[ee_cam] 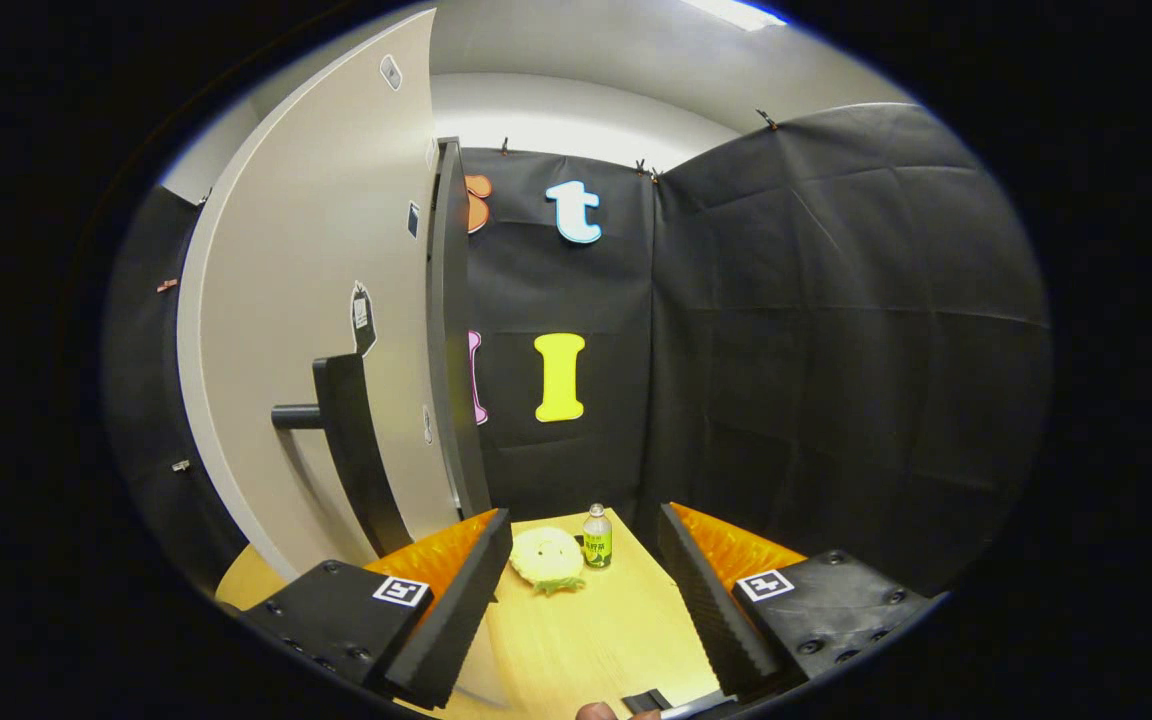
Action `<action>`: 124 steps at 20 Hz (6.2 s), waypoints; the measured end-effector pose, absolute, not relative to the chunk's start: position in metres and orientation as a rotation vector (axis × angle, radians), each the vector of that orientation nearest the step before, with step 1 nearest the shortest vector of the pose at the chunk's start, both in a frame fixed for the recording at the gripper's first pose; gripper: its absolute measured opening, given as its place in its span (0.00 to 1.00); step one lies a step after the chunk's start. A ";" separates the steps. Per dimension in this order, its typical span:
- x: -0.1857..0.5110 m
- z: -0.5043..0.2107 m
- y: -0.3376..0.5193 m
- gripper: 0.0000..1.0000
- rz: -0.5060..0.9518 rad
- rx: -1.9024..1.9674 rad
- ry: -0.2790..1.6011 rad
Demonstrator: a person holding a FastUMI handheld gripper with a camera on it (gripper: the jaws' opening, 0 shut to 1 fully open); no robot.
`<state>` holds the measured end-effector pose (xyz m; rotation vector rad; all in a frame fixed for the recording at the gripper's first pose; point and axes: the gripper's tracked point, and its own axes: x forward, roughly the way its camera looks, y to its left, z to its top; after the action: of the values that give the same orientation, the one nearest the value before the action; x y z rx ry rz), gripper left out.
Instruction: Open the shoe cabinet door, grab the shoes and put them into the shoe cabinet, then close the shoe cabinet door.
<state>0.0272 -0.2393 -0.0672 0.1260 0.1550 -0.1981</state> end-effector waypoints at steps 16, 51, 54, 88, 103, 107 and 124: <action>0.035 -0.056 -0.066 0.98 -0.057 0.151 0.154; 0.067 -0.048 -0.002 0.98 0.034 0.144 0.136; 0.067 -0.046 -0.003 0.98 0.032 0.147 0.131; 0.071 -0.043 -0.006 0.98 0.034 0.132 0.112; 0.068 -0.042 -0.009 0.98 0.032 0.138 0.111; 0.067 -0.041 -0.009 0.98 0.033 0.137 0.110; 0.063 -0.040 -0.020 0.98 0.029 0.142 0.106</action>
<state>0.0631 -0.0199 -0.0399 0.1418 0.1060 0.0285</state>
